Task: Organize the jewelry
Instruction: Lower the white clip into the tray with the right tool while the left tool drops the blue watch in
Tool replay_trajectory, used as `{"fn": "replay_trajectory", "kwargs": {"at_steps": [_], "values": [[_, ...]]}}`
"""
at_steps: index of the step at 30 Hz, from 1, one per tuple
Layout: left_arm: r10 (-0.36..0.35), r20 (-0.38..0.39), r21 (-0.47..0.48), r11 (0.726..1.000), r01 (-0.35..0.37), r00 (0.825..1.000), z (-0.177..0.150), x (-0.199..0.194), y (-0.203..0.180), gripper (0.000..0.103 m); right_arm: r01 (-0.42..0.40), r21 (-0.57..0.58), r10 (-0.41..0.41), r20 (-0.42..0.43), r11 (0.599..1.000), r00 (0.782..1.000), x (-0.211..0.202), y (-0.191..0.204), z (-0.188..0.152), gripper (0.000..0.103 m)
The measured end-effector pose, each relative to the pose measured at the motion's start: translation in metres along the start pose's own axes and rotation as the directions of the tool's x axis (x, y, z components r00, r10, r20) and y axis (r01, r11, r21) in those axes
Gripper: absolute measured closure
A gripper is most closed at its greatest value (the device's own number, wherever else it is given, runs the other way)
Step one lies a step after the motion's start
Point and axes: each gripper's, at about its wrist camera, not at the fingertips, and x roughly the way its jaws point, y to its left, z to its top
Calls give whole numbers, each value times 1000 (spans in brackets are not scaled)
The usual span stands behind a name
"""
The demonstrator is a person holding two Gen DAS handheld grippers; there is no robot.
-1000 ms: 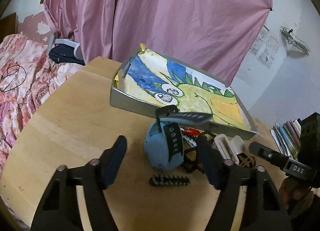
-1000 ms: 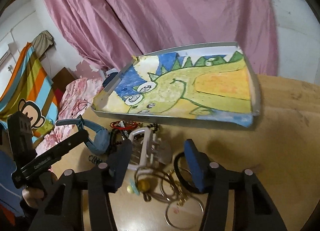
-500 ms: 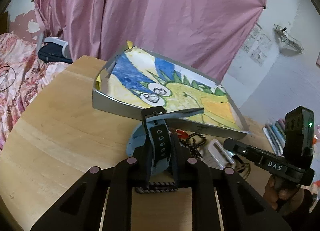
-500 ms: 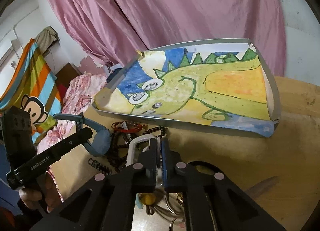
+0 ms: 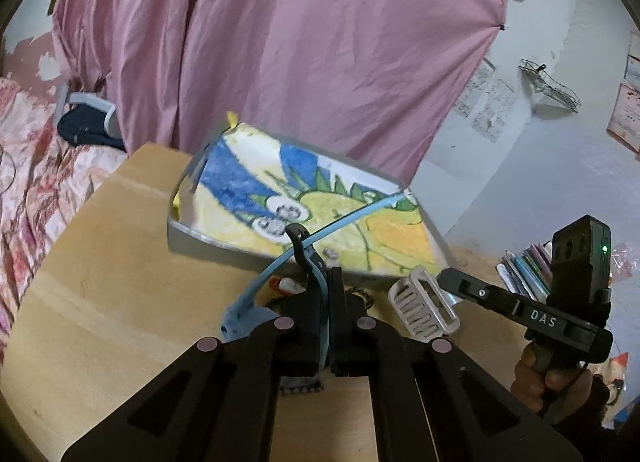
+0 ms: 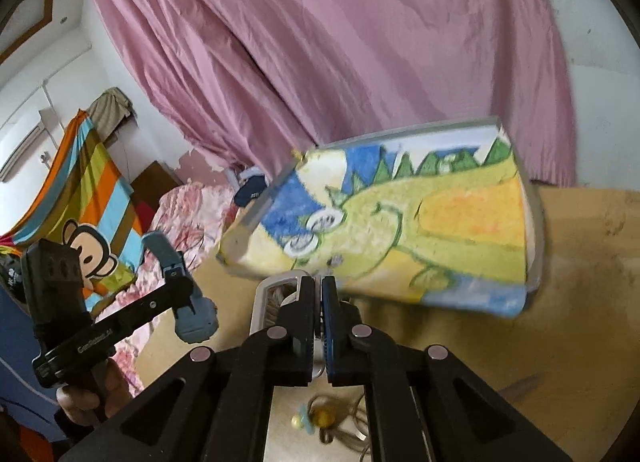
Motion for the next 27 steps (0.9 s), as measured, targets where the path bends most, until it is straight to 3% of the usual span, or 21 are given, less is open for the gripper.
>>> {"fn": "replay_trajectory", "kwargs": {"at_steps": [9, 18, 27], "values": [[-30, 72, 102, 994, 23, 997, 46, 24, -18, 102, 95, 38, -98, 80, 995, 992, 15, -21, 30, 99], [-36, -33, 87, 995, 38, 999, 49, 90, 2, 102, 165, 62, -167, 30, 984, 985, 44, -42, 24, 99], [10, -100, 57, 998, -5, 995, 43, 112, 14, 99, 191, 56, -192, 10, 980, 981, 51, -47, 22, 96]]}}
